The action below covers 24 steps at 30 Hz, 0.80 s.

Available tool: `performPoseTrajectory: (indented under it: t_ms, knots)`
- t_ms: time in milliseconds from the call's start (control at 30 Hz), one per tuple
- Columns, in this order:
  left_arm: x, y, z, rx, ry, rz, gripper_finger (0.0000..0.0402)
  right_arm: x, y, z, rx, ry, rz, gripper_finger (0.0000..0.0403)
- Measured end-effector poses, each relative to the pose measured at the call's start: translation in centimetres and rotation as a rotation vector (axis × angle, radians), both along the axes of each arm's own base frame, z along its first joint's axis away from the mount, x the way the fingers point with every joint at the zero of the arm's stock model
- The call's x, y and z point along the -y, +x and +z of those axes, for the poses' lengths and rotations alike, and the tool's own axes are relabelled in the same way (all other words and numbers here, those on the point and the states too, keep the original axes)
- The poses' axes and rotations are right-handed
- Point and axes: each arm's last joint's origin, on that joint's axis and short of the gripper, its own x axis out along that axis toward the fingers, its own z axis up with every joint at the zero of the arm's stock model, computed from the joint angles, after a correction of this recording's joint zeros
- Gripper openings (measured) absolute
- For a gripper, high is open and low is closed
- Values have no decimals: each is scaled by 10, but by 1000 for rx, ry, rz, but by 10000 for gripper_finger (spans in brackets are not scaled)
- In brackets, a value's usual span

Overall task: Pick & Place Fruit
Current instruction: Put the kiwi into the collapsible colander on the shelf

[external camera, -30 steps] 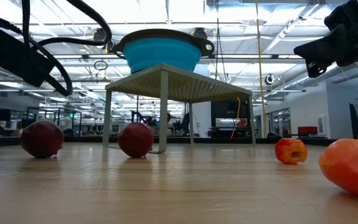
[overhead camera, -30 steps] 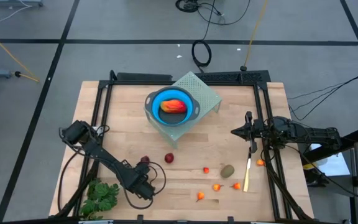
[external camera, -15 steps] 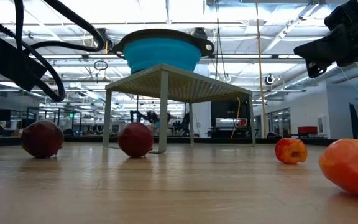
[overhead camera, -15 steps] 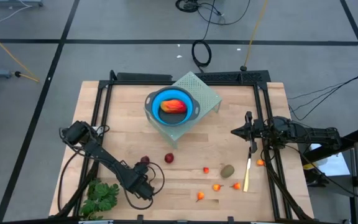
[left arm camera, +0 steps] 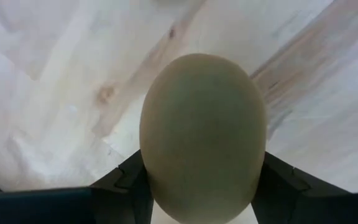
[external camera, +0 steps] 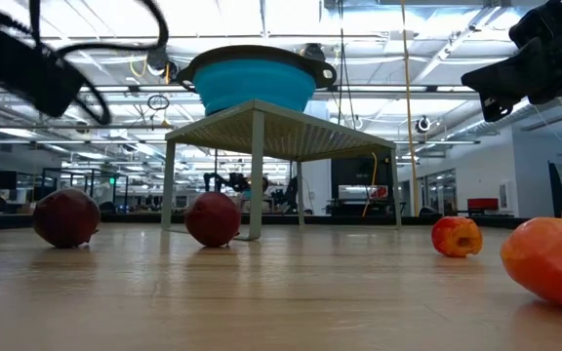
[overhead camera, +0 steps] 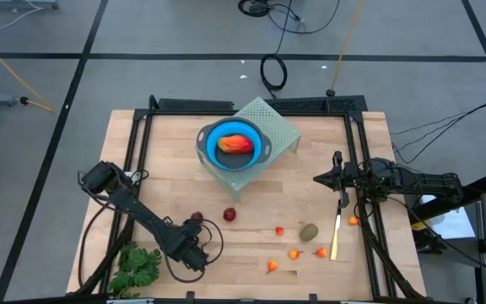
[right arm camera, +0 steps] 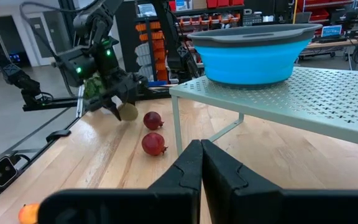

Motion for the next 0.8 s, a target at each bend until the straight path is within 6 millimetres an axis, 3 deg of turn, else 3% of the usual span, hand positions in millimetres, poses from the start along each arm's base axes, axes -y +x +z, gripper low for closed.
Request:
performPoseTrajectory:
  t_ms: [200,500,800]
  knots:
    - [-8,-5,34,163,13,25,209,0,0,0,0,0,0,0]
    - [-27,-17,88,536,114,184,195,0,0,0,0,0,0,0]
    - [-34,-14,113,807,113,346,207,0,0,0,0,0,0,0]
